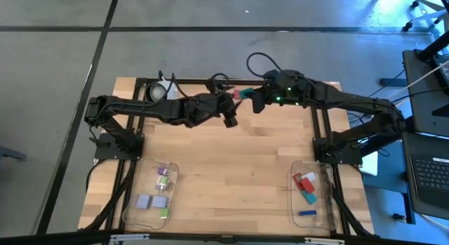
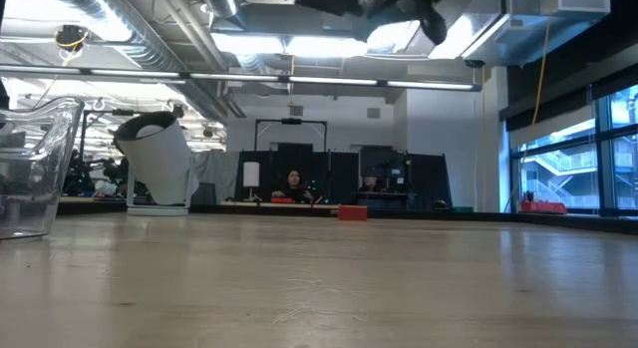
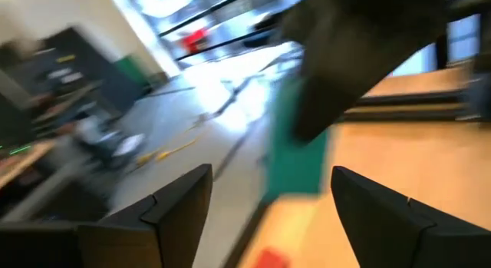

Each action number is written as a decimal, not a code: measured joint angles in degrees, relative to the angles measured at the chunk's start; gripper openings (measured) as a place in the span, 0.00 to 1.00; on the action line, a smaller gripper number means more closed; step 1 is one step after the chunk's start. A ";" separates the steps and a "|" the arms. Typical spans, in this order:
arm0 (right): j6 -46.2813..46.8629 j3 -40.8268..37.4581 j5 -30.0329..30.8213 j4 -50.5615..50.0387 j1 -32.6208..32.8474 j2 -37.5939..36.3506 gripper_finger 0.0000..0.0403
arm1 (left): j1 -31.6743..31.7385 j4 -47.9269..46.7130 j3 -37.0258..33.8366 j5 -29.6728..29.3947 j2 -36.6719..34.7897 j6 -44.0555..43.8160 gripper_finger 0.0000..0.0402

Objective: Pick & Place Office items
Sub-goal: Put the light blue timer into the right transparent bin, then put the orange adapter into the left transparent bin

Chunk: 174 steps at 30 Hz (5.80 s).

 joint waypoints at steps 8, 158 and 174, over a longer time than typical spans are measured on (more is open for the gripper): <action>0.86 0.00 2.19 -11.45 -0.05 -4.89 0.16 | 0.16 -3.19 0.00 -14.14 0.00 -0.03 0.67; -45.94 -15.87 -7.28 8.67 -12.30 8.37 0.62 | 23.52 -44.20 6.58 31.91 -4.26 -31.07 0.72; -53.40 -15.86 -20.14 26.40 -23.51 26.84 0.83 | 21.89 -44.78 6.58 21.67 -8.37 -33.24 0.72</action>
